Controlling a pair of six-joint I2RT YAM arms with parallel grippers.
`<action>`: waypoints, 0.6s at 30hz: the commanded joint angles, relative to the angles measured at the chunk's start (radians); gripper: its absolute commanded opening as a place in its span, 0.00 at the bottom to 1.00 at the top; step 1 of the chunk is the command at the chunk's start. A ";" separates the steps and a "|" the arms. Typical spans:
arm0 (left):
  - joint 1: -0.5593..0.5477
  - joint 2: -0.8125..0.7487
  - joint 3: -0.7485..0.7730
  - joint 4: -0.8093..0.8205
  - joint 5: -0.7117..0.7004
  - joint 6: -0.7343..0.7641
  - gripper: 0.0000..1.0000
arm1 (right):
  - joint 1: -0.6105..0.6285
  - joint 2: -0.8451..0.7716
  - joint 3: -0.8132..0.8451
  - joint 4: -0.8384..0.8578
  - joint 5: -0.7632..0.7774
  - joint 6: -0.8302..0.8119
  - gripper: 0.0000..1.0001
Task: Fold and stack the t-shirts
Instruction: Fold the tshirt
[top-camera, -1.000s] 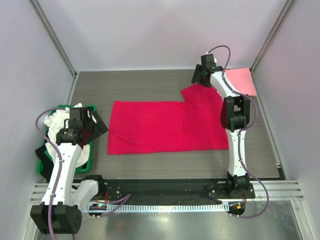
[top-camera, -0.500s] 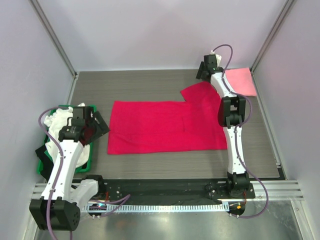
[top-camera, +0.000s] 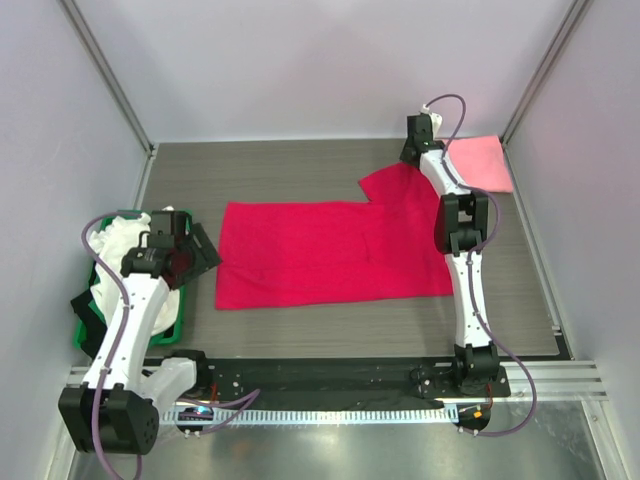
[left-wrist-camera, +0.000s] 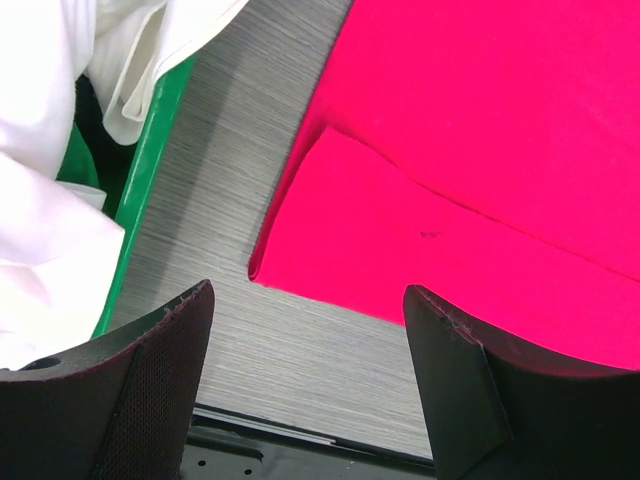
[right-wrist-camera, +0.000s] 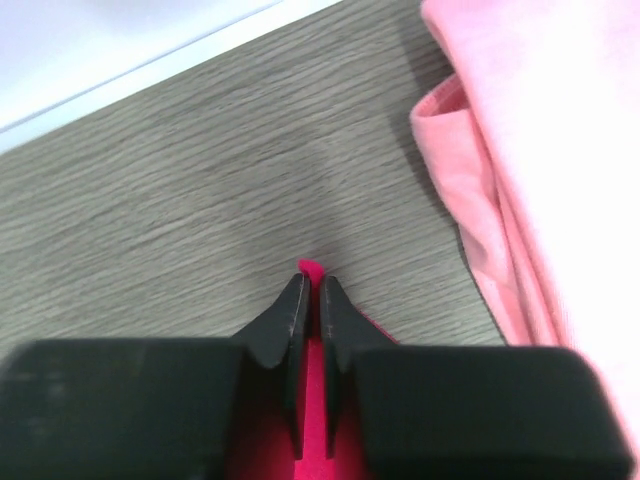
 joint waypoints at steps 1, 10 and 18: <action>-0.002 0.019 -0.003 0.025 -0.021 0.008 0.77 | -0.003 -0.037 -0.066 0.007 -0.025 0.020 0.09; -0.003 0.376 0.202 0.155 -0.078 0.020 0.78 | 0.000 -0.091 -0.153 0.048 -0.120 0.023 0.01; 0.014 0.869 0.682 0.187 -0.127 0.022 0.68 | 0.007 -0.097 -0.180 0.074 -0.174 0.035 0.01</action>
